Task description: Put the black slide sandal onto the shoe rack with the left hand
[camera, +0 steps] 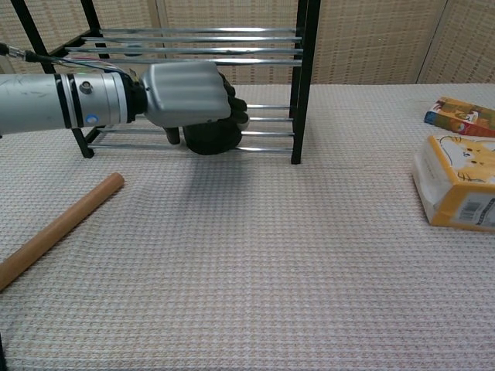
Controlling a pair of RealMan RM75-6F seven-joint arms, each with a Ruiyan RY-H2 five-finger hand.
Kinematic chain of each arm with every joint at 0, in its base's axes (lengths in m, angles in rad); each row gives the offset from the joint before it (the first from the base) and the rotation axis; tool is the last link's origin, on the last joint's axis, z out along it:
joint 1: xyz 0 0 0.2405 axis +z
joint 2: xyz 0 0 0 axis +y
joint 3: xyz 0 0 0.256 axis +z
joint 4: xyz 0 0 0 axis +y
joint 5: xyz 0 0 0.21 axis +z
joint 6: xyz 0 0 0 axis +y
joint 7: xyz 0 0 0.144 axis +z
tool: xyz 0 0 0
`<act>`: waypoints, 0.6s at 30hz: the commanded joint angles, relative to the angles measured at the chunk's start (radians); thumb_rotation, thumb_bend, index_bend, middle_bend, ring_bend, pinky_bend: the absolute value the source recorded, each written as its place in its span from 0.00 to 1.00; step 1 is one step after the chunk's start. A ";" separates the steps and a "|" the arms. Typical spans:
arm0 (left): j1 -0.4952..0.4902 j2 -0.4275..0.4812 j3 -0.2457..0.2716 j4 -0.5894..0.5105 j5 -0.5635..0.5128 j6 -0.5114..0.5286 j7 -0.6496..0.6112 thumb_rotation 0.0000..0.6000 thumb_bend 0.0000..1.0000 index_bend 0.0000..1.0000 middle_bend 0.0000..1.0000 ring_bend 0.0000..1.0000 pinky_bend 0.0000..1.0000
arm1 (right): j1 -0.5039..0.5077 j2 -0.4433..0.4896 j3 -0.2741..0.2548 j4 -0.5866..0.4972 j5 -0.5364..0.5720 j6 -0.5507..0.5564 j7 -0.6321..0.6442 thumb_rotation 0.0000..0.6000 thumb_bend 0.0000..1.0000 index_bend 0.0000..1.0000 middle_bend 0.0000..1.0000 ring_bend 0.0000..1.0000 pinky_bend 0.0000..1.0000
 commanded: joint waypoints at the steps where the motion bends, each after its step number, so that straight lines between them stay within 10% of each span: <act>1: -0.022 -0.048 0.021 0.087 0.000 0.008 -0.043 1.00 0.14 0.59 0.50 0.40 0.51 | 0.001 -0.001 0.002 0.003 0.007 -0.003 0.002 1.00 0.52 0.00 0.15 0.09 0.06; 9: -0.037 -0.123 0.047 0.221 -0.024 -0.020 -0.066 1.00 0.14 0.54 0.47 0.35 0.51 | 0.003 -0.005 0.005 0.011 0.021 -0.015 0.005 1.00 0.52 0.00 0.16 0.09 0.06; 18: -0.025 -0.141 0.036 0.209 -0.104 -0.123 0.040 1.00 0.14 0.30 0.18 0.13 0.39 | 0.005 -0.007 0.007 0.013 0.027 -0.020 0.003 1.00 0.51 0.00 0.17 0.09 0.06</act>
